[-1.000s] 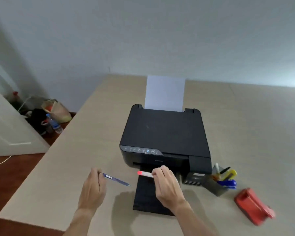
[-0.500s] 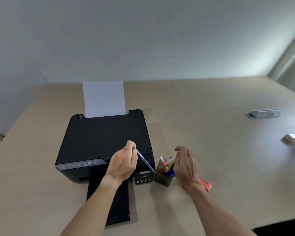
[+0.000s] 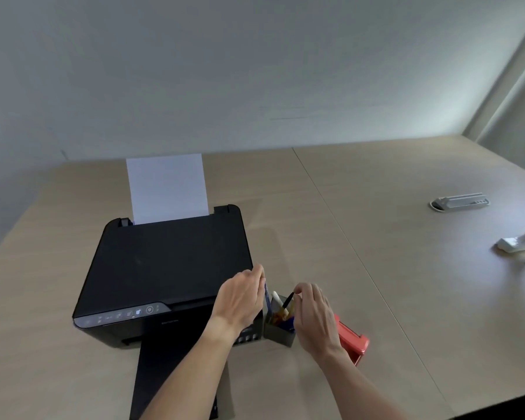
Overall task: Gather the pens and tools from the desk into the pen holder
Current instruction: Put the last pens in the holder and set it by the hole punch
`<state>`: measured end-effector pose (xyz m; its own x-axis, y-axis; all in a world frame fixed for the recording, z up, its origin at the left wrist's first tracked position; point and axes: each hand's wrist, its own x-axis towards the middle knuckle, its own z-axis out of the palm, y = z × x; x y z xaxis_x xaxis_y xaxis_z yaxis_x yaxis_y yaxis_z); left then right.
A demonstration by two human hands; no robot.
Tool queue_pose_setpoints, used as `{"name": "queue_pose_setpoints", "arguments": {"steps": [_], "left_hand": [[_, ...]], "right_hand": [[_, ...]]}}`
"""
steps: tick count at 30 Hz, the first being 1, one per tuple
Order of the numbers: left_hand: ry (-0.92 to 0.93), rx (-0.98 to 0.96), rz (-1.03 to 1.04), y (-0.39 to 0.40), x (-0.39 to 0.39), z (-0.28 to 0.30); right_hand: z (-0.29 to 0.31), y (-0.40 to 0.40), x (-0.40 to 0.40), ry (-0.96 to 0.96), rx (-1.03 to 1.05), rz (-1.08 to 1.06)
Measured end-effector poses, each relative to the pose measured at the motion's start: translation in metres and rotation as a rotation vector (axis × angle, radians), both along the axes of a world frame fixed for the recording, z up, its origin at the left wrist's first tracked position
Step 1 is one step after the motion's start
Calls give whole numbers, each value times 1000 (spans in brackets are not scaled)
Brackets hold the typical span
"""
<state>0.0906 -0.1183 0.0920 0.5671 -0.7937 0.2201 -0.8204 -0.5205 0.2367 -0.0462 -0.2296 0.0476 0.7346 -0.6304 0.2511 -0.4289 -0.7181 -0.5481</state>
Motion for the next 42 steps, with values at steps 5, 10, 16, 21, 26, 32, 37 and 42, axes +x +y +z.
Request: {"name": "queue_pose_setpoints", "arguments": {"steps": [5, 10, 16, 21, 26, 32, 37, 42], "left_hand": [[-90, 78, -29, -6, 2, -10], [-128, 128, -92, -12, 3, -20], [-54, 83, -138, -12, -6, -27], [132, 4, -269, -4, -30, -27], [240, 131, -236, 7, -55, -40], [228, 322, -149, 7, -73, -52], [61, 473, -200, -7, -68, -55], [-76, 561, -300, -28, -64, -51]], "right_hand": [[-6, -10, -2, 25, 9, 26], [-12, -16, -11, 21, -42, 48], [-20, -14, -28, -25, 84, -62], [-41, -9, -59, -6, 91, -232], [-64, 6, -91, 123, 36, -434], [-74, 18, -99, 161, -64, -454], [-78, 21, -90, 260, -79, -407], [-82, 16, -80, 237, -148, -417]]}}
